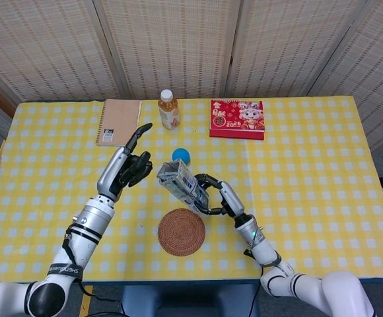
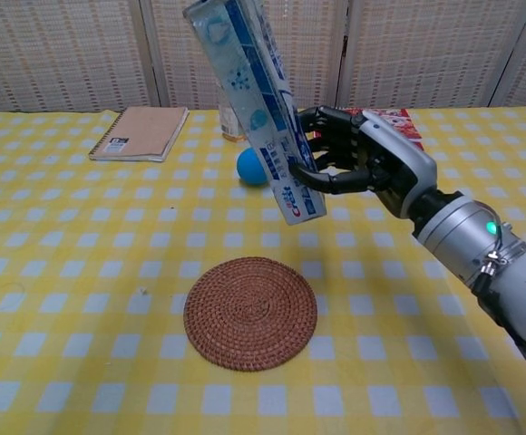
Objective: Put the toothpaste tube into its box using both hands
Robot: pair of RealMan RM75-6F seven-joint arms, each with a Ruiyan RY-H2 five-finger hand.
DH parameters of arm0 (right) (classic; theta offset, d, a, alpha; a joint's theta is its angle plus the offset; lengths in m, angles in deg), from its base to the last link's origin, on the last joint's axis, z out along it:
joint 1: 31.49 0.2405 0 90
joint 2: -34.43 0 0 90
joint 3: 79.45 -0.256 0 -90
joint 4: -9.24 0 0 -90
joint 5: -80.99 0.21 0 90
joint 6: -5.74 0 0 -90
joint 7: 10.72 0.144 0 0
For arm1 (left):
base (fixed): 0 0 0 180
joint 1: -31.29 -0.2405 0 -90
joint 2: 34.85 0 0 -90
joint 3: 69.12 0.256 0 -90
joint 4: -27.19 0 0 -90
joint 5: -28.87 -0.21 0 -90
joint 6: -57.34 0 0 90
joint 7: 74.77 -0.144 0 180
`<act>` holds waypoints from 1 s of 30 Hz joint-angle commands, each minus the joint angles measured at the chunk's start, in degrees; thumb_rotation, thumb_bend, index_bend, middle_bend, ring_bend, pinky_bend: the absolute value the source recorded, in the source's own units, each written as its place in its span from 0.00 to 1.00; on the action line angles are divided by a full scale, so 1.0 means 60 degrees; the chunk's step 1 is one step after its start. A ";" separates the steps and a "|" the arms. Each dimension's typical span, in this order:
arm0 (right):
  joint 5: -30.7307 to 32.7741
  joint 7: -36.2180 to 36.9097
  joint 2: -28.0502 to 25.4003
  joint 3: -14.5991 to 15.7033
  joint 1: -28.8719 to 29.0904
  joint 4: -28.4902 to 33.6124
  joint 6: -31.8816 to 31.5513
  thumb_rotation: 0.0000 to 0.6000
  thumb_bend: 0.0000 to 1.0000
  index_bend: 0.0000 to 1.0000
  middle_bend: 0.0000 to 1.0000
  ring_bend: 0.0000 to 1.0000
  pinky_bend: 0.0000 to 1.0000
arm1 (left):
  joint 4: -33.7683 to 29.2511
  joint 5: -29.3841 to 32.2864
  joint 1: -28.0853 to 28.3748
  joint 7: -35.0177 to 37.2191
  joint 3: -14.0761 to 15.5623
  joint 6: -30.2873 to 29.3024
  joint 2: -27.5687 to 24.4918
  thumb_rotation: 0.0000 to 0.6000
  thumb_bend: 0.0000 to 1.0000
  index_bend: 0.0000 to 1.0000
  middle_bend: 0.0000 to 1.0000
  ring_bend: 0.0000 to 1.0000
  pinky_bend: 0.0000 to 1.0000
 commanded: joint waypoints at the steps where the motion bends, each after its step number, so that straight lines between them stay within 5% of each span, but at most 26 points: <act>1: 0.0005 -0.0074 -0.0090 0.0027 -0.0038 0.0036 -0.0002 1.00 0.38 0.45 0.31 0.36 0.44 | 0.0081 -0.0370 -0.0127 -0.0204 0.0238 0.0202 -0.0256 0.34 0.08 0.00 1.00 1.00 1.00; 6: -0.0045 -0.0399 -0.0437 0.0156 -0.0191 0.0141 -0.0078 1.00 0.38 0.45 0.31 0.36 0.44 | 0.0205 -0.1366 -0.0517 -0.0690 0.0855 0.0235 -0.0708 0.38 0.08 0.00 1.00 0.99 1.00; 10: -0.0129 -0.0988 -0.1018 0.0321 -0.0338 0.0324 -0.0095 1.00 0.38 0.45 0.31 0.36 0.44 | 0.0569 -0.2736 -0.1050 -0.1319 0.1534 -0.0230 -0.1075 0.40 0.08 0.00 0.97 0.89 0.93; 15: -0.0275 -0.2173 -0.2158 0.0576 -0.0517 0.1023 -0.0025 1.00 0.38 0.45 0.31 0.36 0.44 | 0.1450 -0.4654 -0.1753 -0.2308 0.2691 -0.0751 -0.1464 0.44 0.08 0.06 0.63 0.55 0.64; 20: -0.0405 -0.3650 -0.3546 0.0835 -0.0654 0.2270 0.0179 1.00 0.38 0.45 0.31 0.36 0.44 | 0.2231 -0.5986 -0.2308 -0.3197 0.3804 -0.0768 -0.1985 0.59 0.08 0.06 0.26 0.19 0.31; 25: -0.0234 -0.4741 -0.4774 0.1037 -0.0767 0.3575 0.0719 1.00 0.38 0.45 0.31 0.36 0.44 | 0.3273 -0.6894 -0.3013 -0.4105 0.4796 -0.1117 -0.2246 0.92 0.09 0.02 0.15 0.06 0.12; 30: -0.0075 -0.5437 -0.5291 0.1339 -0.0978 0.3963 0.1134 1.00 0.38 0.45 0.31 0.36 0.44 | 0.4619 -0.7142 -0.3915 -0.4494 0.5311 -0.2151 -0.1485 1.00 0.09 0.00 0.13 0.04 0.08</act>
